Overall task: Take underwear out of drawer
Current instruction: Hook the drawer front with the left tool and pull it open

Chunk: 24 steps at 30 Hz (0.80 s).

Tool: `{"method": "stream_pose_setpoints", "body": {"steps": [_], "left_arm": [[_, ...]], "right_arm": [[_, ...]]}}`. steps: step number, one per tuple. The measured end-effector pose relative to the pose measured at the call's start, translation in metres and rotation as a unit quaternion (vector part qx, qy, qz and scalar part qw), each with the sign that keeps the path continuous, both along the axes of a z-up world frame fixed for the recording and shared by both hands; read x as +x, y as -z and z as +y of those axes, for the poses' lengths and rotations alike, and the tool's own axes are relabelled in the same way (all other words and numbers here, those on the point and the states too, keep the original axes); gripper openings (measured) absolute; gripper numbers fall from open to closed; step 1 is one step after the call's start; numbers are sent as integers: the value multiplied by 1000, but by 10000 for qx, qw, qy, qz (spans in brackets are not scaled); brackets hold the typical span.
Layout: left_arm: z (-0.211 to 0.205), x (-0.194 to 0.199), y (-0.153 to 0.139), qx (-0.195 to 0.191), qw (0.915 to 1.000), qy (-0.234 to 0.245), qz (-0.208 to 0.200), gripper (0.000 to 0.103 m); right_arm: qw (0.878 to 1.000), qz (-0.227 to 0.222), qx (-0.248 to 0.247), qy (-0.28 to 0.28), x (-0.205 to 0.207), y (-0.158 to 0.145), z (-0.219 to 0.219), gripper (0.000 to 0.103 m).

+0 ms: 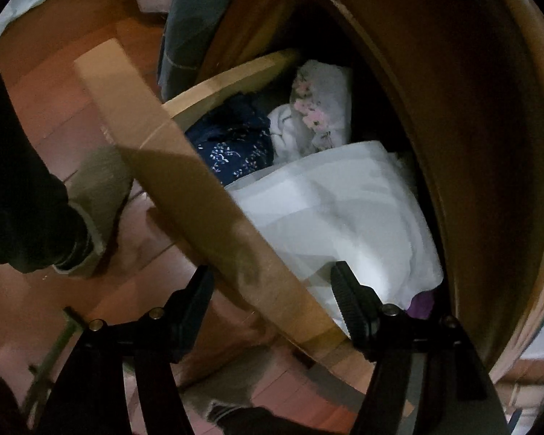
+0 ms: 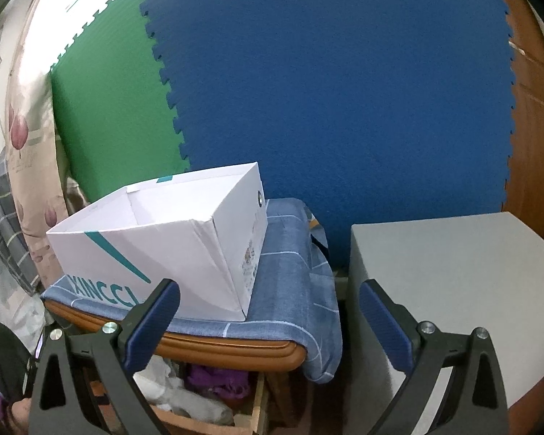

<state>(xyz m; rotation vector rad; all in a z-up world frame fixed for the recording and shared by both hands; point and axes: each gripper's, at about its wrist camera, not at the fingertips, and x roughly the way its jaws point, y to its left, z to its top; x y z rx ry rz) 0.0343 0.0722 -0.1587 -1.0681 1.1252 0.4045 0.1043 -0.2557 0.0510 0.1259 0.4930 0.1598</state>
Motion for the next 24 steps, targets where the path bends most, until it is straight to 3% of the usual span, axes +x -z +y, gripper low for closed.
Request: {"method": "stream_pose_setpoints", "body": {"steps": [6,24], "left_arm": [[0,-6,1,53,9993,324,167,68],[15,-17,3,-294,9917,1036,696,68]], "right_arm": [[10000,14,59,18,0,0,-1,101],[10000,31,84,19,-1,1,-1,101]]}}
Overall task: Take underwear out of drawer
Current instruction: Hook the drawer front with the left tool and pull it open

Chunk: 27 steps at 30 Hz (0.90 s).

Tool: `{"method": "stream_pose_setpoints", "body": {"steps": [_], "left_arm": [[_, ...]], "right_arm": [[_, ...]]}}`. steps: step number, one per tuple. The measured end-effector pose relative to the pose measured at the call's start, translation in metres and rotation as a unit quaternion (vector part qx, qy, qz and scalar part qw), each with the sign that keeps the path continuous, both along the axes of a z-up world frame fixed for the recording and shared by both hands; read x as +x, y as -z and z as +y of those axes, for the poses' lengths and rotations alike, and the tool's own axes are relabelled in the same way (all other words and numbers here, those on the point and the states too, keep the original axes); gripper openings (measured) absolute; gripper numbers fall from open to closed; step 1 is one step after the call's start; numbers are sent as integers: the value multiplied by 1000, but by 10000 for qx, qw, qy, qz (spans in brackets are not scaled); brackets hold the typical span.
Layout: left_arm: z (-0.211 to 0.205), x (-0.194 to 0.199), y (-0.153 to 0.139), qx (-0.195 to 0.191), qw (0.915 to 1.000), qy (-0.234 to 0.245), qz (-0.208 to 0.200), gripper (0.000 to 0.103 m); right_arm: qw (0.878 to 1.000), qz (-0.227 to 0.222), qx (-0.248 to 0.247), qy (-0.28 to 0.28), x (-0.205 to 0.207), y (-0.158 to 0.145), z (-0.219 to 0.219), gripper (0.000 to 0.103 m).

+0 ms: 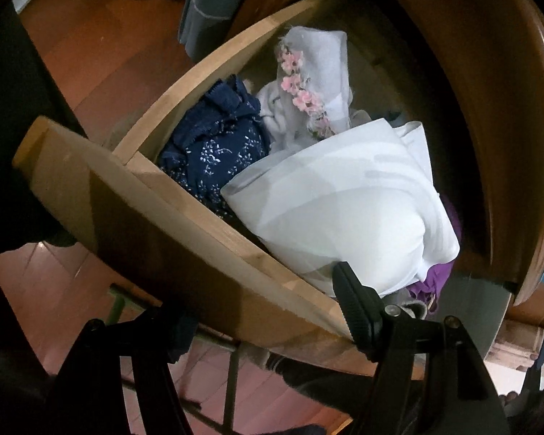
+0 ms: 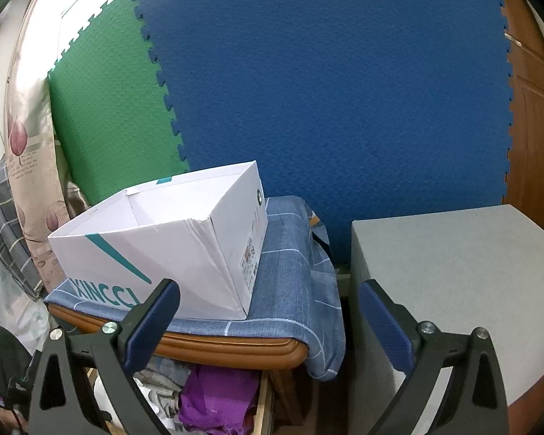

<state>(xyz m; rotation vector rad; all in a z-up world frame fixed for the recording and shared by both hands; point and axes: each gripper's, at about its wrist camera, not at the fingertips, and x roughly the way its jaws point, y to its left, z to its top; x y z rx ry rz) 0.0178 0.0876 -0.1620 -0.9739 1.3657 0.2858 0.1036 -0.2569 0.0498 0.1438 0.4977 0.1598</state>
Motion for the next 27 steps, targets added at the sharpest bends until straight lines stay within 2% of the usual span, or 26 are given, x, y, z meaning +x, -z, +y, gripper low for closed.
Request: {"method": "stream_pose_setpoints", "body": {"steps": [6,8,12,14,16,17,18,24,25,27], "left_arm": [[18,21,-11,-266,9992,-4,282,64],[22,28,-14,-238,9993,43,276,62],[24,42,-25,86,9990,268,338,65],[21,56,-40,370,9976,489,320,68],[15,61,-53,704,9948,692,250,75],[13,66,-63,881,9918,911,152,83],[13,69,-71,925,9905,1014,60,87],[20,62,-117,1210,9860,1074,-402,87],[16,58,-126,1364,9822,1167,-549,87],[9,54,-154,1812,9686,1426,-934,87]], "right_arm": [[10000,0,9,5,0,0,0,101],[10000,-1,15,5,0,1,0,101],[10000,24,6,-1,-1,1,1,101],[10000,38,20,-8,0,1,0,101],[10000,43,27,0,0,1,0,101],[10000,48,35,2,1,1,0,101],[10000,48,42,2,1,0,0,101],[10000,55,-9,-30,1,1,2,101],[10000,52,-15,-33,1,0,2,101],[10000,52,-13,-37,1,0,3,101]]}}
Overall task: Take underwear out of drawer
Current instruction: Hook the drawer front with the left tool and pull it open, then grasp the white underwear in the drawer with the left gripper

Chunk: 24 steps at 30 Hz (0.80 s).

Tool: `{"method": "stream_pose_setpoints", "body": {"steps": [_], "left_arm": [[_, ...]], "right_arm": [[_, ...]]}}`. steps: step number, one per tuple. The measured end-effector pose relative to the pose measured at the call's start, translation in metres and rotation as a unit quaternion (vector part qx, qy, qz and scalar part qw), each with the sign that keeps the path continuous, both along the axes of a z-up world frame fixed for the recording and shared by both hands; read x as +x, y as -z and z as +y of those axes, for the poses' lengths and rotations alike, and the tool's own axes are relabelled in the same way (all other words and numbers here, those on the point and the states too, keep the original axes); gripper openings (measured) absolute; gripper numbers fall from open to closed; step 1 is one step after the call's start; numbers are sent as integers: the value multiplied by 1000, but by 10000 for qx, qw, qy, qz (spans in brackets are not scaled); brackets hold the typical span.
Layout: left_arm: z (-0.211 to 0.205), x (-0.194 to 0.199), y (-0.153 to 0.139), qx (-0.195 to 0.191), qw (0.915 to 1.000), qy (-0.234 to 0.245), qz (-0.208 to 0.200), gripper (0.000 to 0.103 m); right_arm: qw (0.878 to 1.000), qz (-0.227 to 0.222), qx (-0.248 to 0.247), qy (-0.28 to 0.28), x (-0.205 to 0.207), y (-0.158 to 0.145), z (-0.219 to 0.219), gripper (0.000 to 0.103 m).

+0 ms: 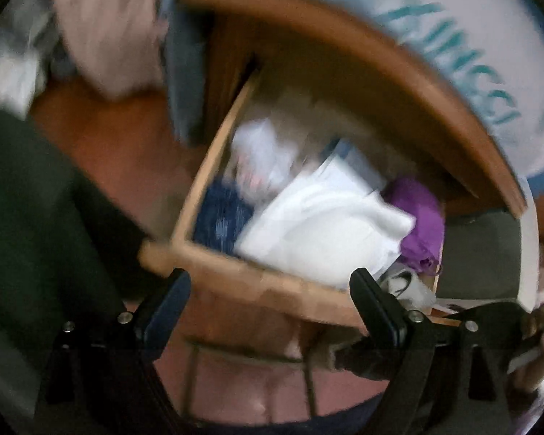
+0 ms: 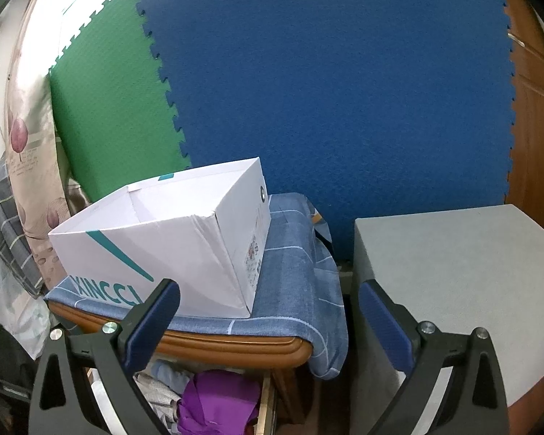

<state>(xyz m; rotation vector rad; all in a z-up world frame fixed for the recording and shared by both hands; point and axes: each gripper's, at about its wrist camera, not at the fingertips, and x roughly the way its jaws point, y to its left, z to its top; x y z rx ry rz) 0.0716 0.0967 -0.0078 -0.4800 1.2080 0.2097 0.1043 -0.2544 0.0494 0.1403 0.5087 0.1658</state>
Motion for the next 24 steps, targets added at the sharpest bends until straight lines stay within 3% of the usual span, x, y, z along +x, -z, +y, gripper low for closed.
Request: {"method": "stream_pose_setpoints", "body": {"steps": [2,3,6,11,14,20,23,24], "left_arm": [[-13,-10,-23,367,9967,463,-557,91],[-21,-6,-31,528,9918,832,-817,98],[-45,11,-29,837,9736,1816,-1103,101],[-67,42,-4,1131,9462,2935,-759,101],[-77,53,9,1517,9263,3391,-633,101],[-87,67,25,1544,8998,4032,-635,101],[-96,73,37,1462,8790,4498,-596,101],[-101,74,40,1472,8677,4713,-574,101]], "right_arm": [[10000,9,1,1,0,0,0,101],[10000,15,-3,2,0,0,0,101],[10000,30,-9,-6,0,0,1,101],[10000,36,12,-1,0,0,0,101],[10000,60,38,-4,1,1,-1,101],[9999,116,13,-69,2,3,1,101],[9999,135,13,-100,3,4,2,101],[9998,141,13,-112,3,4,3,101]]}}
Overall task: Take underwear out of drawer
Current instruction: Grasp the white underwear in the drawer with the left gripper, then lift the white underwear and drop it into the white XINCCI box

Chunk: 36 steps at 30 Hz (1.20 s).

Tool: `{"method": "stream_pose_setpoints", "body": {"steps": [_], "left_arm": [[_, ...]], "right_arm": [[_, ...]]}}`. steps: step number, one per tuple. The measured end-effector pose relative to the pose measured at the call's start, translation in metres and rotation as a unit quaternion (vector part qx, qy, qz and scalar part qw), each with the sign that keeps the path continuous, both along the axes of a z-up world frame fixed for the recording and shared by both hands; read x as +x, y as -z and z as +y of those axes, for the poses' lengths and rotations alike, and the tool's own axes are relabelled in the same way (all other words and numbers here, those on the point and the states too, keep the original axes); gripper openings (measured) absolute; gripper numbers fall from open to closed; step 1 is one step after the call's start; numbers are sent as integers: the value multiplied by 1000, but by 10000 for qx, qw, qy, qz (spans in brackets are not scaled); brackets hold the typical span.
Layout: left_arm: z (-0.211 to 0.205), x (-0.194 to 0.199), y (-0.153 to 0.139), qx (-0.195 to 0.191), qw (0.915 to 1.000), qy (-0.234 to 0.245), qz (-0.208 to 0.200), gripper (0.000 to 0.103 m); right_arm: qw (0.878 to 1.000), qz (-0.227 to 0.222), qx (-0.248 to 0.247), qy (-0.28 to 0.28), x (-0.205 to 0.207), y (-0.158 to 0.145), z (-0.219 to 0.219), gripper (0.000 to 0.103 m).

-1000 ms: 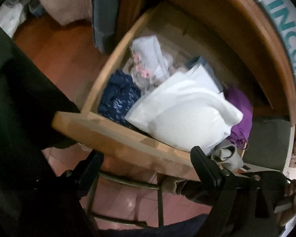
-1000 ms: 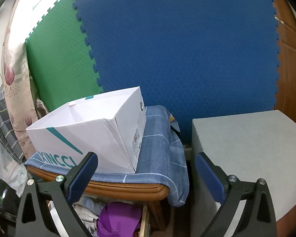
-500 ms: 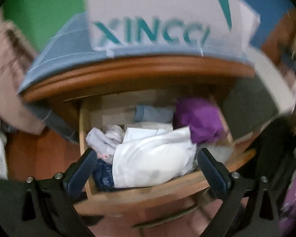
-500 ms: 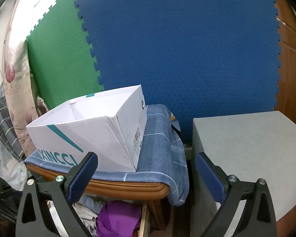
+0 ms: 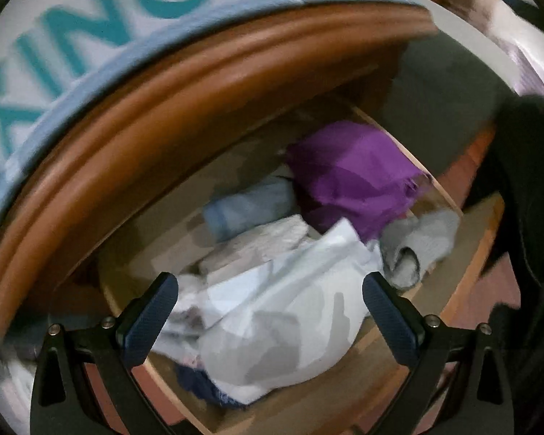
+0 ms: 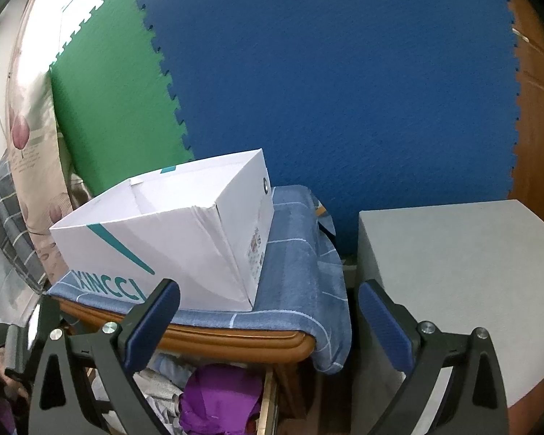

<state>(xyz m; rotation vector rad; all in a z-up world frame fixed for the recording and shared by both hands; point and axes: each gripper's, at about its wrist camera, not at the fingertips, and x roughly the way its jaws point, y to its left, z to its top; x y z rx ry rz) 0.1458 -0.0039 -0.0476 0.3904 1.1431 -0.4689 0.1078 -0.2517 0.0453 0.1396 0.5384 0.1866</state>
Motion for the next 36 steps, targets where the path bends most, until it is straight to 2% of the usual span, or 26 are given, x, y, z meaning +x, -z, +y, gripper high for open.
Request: {"method": "stream_pose_setpoints", "body": {"steps": [3,5,7,9,10,11,12,13,15,18,25,28,34,36], "left_arm": [[-13,-3,6,369,9974,581,-224,101],[-26,-8,16,719,9892,1231,-351,100],[-34,-10,29,938,9812,1680,-173,100],[-38,-12,39,1062,9756,1922,-51,97],[-39,-12,41,1012,9747,1994,35,92],[-39,-13,43,850,9734,2111,260,78],[-39,-12,45,643,9724,2171,556,55],[-39,-11,47,585,9726,2139,706,47],[-36,-9,48,461,9784,1803,894,32],[-31,-16,44,255,9840,1468,981,21],[-24,-50,8,-140,9942,999,371,17],[-16,-63,-18,-502,9964,689,35,17],[12,-68,-69,-1292,9904,147,-461,17],[21,-64,-89,-1623,9849,-15,-607,16]], "right_arm": [[10000,11,-13,-13,0,1,1,101],[10000,26,-11,-19,0,1,1,101],[10000,43,-10,-22,1,2,1,101],[10000,57,-15,-24,1,2,1,101],[10000,61,-16,-24,2,2,1,101],[10000,65,-17,-23,1,2,1,101],[10000,71,-16,-21,1,2,0,101],[10000,77,-12,-20,1,2,0,101],[10000,97,0,-18,2,2,-1,101],[9999,117,30,-20,3,3,-1,101],[9999,131,52,-13,4,4,-2,101],[9999,133,58,-9,4,4,-2,101],[9999,137,27,-8,4,5,-2,101],[9999,141,27,-4,4,5,-2,101]]}}
